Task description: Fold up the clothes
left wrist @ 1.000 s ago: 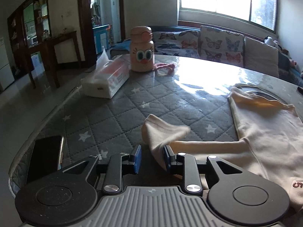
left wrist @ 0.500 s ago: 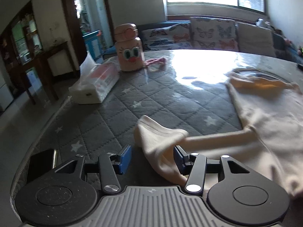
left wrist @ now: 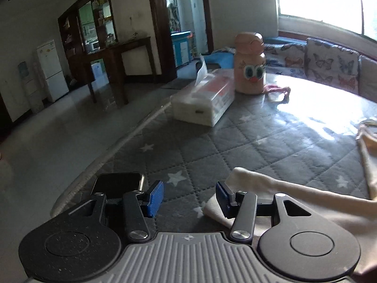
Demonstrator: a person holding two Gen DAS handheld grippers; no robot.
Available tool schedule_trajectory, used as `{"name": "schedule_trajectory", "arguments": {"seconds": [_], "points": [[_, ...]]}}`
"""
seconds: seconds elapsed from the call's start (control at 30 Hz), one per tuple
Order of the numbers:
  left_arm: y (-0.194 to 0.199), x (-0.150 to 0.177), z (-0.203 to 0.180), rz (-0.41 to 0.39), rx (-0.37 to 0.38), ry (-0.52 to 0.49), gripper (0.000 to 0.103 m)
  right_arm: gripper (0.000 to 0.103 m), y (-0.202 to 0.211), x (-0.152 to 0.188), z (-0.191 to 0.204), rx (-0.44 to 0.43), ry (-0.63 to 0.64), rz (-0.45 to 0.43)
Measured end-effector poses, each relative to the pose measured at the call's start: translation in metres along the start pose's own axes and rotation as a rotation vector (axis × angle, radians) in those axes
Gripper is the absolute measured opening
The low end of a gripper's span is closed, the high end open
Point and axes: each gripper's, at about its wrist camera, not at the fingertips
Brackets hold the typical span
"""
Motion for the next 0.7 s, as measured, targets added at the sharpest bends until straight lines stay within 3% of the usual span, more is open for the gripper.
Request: {"name": "schedule_trajectory", "arguments": {"seconds": [0.23, 0.4, 0.7], "points": [[0.008, 0.001, 0.001, 0.0, 0.042, -0.016, 0.046, 0.059, 0.002, 0.001, 0.008, -0.024, 0.017, 0.005], [-0.02, 0.004, -0.018, 0.042, 0.072, -0.079, 0.034, 0.06, -0.003, 0.0, 0.008, -0.012, 0.024, -0.002], [-0.039, 0.003, -0.023, -0.015, 0.025, -0.141, 0.033, 0.063, -0.015, -0.006, 0.005, 0.015, 0.042, -0.022]]}}
Point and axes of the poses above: each gripper's, at about its wrist camera, not at the fingertips, and y roughly against the way its jaws point, z to its left, x to its underside, and after that the axes turned 4 degrees about -z, right-handed
